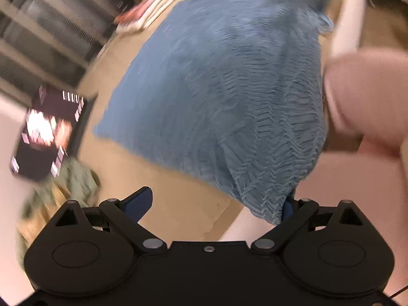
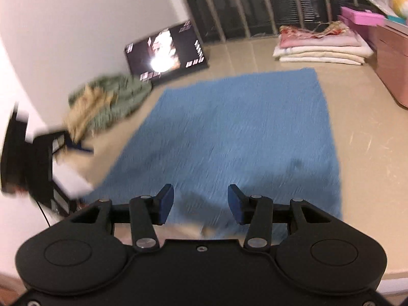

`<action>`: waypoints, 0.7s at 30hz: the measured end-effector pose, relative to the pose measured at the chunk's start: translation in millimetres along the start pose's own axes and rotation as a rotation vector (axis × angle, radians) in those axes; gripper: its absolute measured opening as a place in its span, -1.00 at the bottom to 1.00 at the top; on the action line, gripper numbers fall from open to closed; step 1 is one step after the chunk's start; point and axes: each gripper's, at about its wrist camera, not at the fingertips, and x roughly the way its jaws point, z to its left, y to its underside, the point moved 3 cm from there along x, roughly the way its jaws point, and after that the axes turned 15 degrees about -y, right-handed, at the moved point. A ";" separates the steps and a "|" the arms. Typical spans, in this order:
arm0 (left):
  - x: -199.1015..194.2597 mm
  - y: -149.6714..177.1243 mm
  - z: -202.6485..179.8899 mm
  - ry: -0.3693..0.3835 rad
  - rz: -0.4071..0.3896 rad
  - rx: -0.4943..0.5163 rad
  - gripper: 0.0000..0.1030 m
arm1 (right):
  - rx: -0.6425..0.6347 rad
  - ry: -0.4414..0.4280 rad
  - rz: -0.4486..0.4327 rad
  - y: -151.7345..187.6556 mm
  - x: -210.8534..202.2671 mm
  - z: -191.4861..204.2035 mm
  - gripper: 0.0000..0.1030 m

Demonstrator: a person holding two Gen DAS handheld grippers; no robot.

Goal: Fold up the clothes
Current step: 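Lower the blue garment flat onto the ledge and open both grippers, then smooth the blue garment edge with the left gripper and pull back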

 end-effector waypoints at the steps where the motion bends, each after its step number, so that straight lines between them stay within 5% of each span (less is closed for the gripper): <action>1: 2.9 -1.3 -3.7 -0.022 -0.001 0.032 0.87 | 0.008 0.023 0.004 -6.4 1.7 -6.9 -0.05; 6: 15.0 -11.4 -13.6 -0.025 0.023 0.041 0.87 | 0.021 0.107 0.063 -26.2 31.1 -41.1 -0.05; 10: 12.8 -5.8 -22.7 -0.109 -0.004 0.158 0.87 | 0.019 0.162 0.107 -21.6 54.9 -57.2 -0.05; 18: 1.6 24.0 -66.6 -0.446 -0.185 0.724 0.88 | -0.011 0.201 0.106 -13.1 62.2 -60.4 -0.04; 21: 0.1 27.3 -80.5 -0.540 -0.286 0.808 0.90 | -0.029 0.213 0.109 -12.7 62.8 -59.9 -0.03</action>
